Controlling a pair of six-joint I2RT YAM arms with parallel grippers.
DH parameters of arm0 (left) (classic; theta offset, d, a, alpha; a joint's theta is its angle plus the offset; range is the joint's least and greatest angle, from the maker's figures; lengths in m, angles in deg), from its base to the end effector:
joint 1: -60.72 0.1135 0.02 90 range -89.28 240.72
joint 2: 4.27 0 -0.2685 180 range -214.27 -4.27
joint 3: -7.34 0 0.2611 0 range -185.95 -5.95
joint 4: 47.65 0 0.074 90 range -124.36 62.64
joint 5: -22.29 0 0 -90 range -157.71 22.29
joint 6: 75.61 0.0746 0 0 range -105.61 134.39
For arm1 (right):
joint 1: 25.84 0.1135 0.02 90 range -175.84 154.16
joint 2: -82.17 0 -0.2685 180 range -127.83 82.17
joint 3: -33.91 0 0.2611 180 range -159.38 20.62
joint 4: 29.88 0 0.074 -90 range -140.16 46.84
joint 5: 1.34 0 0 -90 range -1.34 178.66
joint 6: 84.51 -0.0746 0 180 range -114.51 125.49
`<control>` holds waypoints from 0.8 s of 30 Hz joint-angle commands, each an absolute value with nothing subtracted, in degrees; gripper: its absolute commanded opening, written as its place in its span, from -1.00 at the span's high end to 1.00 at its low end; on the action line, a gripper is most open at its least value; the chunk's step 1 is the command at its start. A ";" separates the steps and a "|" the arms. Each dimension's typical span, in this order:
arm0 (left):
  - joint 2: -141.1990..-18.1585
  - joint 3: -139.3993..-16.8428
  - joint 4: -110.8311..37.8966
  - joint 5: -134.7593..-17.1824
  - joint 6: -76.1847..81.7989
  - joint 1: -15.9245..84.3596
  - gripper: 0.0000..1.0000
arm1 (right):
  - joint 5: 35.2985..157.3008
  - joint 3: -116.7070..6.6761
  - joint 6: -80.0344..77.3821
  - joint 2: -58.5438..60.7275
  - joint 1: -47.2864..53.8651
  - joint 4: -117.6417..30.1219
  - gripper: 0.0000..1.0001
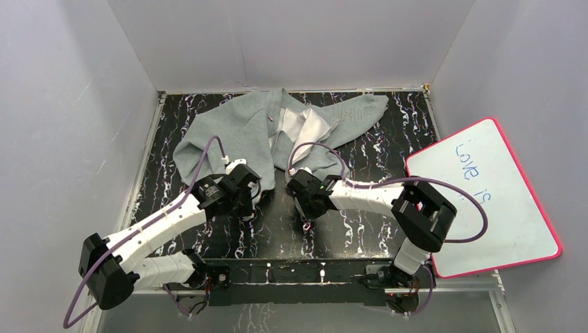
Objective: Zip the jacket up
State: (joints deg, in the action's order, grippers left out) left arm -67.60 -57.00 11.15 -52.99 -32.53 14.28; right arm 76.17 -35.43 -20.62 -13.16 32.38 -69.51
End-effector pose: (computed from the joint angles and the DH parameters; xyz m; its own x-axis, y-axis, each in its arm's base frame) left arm 0.1781 -0.1597 0.2344 -0.8420 -0.1397 -0.5211 -0.0109 0.9701 -0.2425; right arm 0.1929 0.2807 0.1327 -0.7753 -0.4356 -0.4574 -0.4919 0.8706 0.0048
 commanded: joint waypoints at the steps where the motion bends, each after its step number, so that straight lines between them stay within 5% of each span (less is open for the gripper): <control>1: -65.63 -57.10 12.77 -51.42 -32.56 14.65 1.00 | 76.97 -34.11 -22.76 -16.08 33.12 -71.89 1.00; 16: -58.80 -54.52 6.75 -55.86 -38.43 14.72 1.00 | 79.10 -37.33 -34.88 -0.83 32.91 -69.45 1.00; 24: -48.51 -49.17 -7.90 -56.18 -51.04 14.69 1.00 | 77.33 -28.74 -45.16 19.20 32.26 -53.44 1.00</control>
State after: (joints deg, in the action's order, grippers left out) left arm -52.13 -50.62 0.23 -56.31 -45.75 14.54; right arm 77.87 -31.41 -39.92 13.55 32.36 -63.44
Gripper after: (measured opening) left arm 0.032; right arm 0.029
